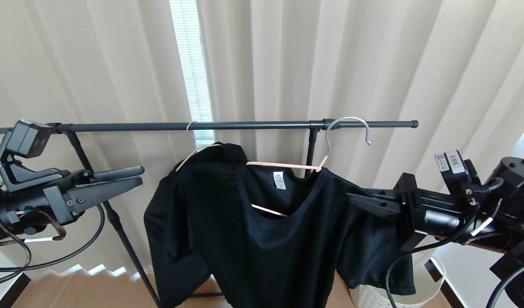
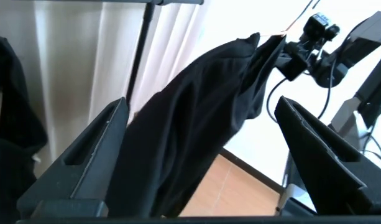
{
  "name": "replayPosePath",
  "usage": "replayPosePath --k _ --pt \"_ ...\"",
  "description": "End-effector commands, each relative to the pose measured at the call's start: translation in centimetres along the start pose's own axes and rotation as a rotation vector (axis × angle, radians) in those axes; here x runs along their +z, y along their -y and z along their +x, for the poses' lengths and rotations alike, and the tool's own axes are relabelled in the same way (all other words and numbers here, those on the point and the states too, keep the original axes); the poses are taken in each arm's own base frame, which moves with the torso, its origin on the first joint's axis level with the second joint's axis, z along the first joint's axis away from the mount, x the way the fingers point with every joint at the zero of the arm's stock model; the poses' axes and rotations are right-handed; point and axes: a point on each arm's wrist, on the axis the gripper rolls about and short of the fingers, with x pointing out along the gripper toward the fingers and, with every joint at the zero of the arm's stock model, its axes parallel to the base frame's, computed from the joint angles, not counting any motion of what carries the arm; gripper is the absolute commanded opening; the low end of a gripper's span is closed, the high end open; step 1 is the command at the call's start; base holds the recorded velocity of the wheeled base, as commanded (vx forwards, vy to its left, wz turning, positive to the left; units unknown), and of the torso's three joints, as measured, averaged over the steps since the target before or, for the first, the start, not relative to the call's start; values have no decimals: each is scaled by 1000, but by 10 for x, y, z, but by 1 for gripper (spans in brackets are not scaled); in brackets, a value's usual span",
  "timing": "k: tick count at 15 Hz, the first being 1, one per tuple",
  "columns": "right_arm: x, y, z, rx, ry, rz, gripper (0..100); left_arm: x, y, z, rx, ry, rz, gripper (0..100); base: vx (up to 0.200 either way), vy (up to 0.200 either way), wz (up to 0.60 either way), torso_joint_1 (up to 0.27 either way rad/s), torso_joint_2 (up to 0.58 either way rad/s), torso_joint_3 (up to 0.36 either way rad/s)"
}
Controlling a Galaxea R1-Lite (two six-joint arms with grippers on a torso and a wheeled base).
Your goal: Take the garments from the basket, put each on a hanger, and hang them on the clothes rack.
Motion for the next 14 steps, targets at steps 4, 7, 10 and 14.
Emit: replayPosePath --k 4,7,10,14 --pt "-20 -11 17 75 -44 57 0 25 31 7 -44 -37 -1 100 0 0 0 0 0 0" --pt "-24 -15 22 98 -53 51 0 26 47 10 -75 -80 -12 100 0 0 0 0 0 0" --pt "-25 -17 22 103 -57 54 0 33 52 19 -96 -142 26 100 0 0 0 0 0 0" --pt "-21 -19 20 104 -48 41 0 51 64 37 -95 -224 83 100 0 0 0 0 0 0"
